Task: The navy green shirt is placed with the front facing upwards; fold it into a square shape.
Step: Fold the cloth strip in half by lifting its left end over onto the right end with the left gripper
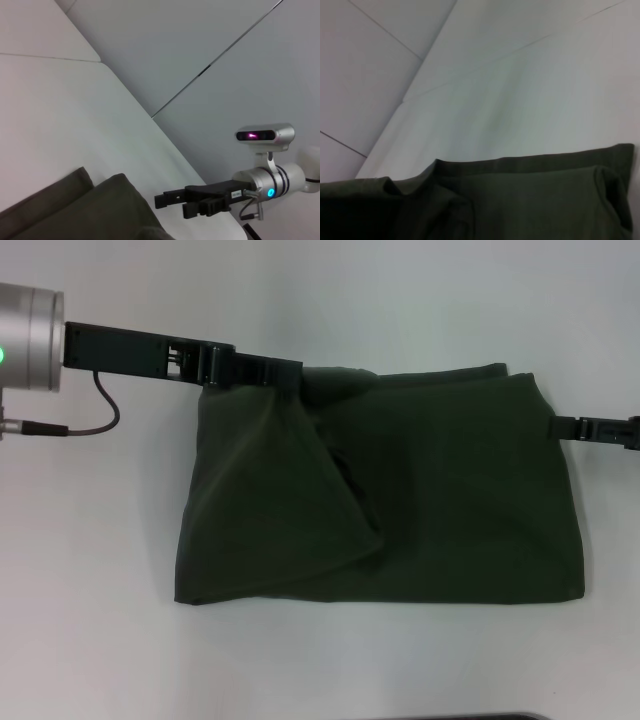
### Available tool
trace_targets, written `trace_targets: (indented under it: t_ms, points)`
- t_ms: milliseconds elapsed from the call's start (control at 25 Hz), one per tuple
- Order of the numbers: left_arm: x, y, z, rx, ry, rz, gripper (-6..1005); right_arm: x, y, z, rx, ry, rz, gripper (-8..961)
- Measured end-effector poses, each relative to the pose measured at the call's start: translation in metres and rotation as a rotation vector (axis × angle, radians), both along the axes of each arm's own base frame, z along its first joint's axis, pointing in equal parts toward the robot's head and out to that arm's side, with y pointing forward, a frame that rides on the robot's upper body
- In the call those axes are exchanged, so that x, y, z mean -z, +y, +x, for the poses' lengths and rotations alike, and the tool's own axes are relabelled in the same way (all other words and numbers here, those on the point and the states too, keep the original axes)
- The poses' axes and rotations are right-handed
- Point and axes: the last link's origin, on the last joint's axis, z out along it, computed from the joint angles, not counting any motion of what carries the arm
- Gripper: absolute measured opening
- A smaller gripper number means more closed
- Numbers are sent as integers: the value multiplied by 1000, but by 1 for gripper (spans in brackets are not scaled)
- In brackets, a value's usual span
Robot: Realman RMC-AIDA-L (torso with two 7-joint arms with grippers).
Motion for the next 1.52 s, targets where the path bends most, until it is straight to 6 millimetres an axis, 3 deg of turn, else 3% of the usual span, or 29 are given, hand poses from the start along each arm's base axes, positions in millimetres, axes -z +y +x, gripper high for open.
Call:
trace_targets:
  t_ms: [640, 1080, 1520]
  points:
    - [6, 1, 4, 5, -15, 0, 1, 1, 6, -5, -12, 3, -2, 915]
    - [25, 3, 42, 88, -92, -61, 0, -6, 6, -3, -10, -5, 17, 915]
    - [27, 8, 59, 123, -114, -69, 0, -9, 4, 0, -2, -10, 24, 914]
